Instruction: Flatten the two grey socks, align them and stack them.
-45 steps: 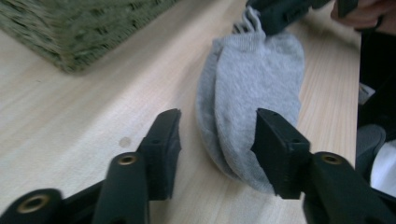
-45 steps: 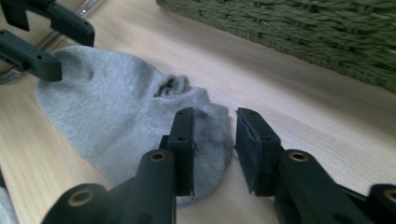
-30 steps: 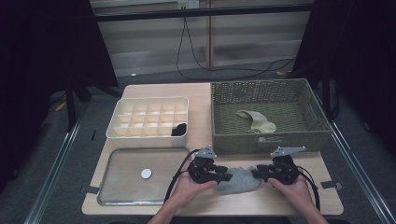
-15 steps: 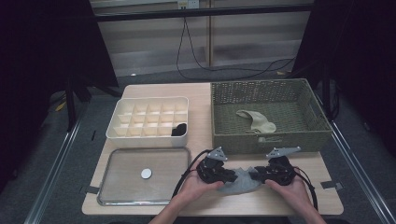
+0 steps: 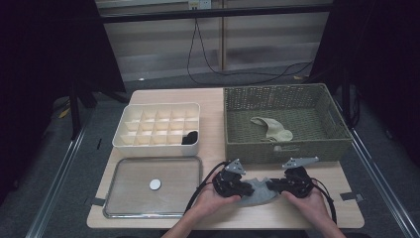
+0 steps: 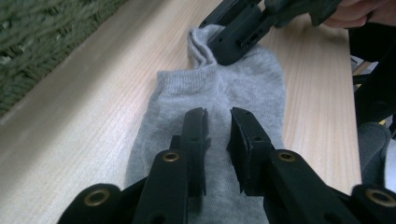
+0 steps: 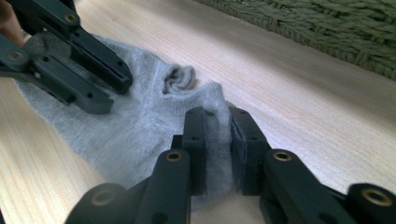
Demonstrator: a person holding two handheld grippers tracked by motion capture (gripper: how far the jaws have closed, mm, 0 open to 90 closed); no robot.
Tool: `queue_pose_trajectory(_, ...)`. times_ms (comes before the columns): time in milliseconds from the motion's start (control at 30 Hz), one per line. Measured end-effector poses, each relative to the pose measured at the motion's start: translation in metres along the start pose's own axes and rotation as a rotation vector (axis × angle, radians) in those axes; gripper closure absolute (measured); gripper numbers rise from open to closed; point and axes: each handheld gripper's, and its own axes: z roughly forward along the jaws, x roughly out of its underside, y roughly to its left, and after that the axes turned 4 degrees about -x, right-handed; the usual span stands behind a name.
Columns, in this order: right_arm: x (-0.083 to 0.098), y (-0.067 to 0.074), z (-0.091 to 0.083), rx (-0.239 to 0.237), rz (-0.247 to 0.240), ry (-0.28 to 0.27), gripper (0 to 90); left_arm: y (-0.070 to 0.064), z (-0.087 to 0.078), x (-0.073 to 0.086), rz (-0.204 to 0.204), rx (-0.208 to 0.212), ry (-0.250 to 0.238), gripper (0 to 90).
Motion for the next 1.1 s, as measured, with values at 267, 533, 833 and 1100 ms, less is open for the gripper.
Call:
queue_pose_trajectory(267, 0.000, -0.001, -0.001, -0.021, 0.043, 0.001, 84.2, 0.000, 0.001, 0.000, 0.005, -0.008, -0.002, 74.7)
queue_pose_trajectory(533, -0.002, 0.001, -0.010, -0.039, 0.046, -0.052, 84.7, -0.001, 0.001, 0.001, 0.013, -0.017, -0.003, 75.6)
queue_pose_trajectory(833, -0.010, 0.012, -0.019, -0.083, 0.043, -0.121, 85.0, -0.002, 0.002, 0.001, 0.024, -0.026, -0.011, 76.2)
queue_pose_trajectory(1100, -0.013, 0.019, -0.019, -0.112, 0.037, -0.142, 85.0, -0.001, 0.002, 0.001, 0.009, -0.026, -0.008, 76.3)
